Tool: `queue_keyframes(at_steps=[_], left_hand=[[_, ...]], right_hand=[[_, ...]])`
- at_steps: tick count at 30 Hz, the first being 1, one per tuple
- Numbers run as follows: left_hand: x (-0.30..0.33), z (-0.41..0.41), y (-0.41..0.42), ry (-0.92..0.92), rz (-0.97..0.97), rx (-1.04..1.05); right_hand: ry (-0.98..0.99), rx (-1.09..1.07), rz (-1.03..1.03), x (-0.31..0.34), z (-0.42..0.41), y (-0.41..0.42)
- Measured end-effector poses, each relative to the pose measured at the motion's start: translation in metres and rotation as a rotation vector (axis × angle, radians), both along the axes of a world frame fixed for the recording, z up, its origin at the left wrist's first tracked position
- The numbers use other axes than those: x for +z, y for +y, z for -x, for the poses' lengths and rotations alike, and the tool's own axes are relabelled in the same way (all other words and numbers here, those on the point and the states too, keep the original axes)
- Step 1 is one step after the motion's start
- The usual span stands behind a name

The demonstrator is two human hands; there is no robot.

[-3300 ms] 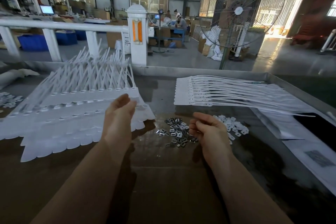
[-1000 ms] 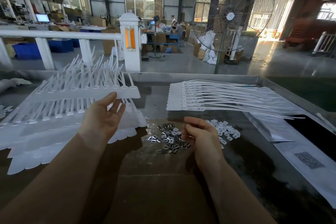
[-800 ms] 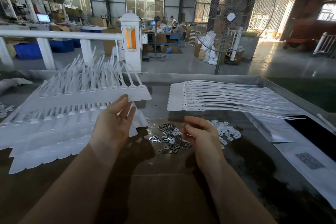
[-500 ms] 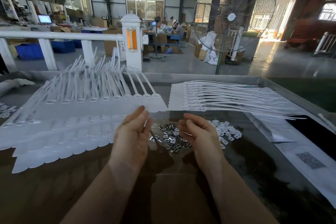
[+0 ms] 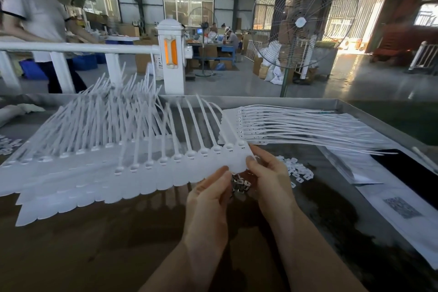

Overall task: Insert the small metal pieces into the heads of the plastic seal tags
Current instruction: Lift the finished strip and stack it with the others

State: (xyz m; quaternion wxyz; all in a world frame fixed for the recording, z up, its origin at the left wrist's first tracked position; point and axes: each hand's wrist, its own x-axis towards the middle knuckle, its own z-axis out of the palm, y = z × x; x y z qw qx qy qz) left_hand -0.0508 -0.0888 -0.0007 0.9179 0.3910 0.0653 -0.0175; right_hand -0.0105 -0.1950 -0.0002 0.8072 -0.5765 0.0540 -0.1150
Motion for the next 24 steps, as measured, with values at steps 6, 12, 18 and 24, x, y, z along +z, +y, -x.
queue_keyframes(at_steps=[6, 12, 18, 24], left_hand=[[0.004, -0.012, 0.009, 0.141, 0.003, 0.191], [0.012, -0.014, 0.025, 0.135, -0.045, 0.443], [0.012, -0.020, 0.039, 0.085, -0.187, 0.524], [0.018, -0.033, 0.049, 0.091, -0.222, 0.473]], right_hand=[[-0.023, -0.160, 0.030, -0.002, -0.004, -0.007], [-0.065, -0.306, -0.021, -0.004, -0.008, -0.010], [-0.061, -0.485, -0.047, -0.003, -0.008, -0.020], [-0.057, -0.627, -0.061, -0.004, -0.011, -0.022]])
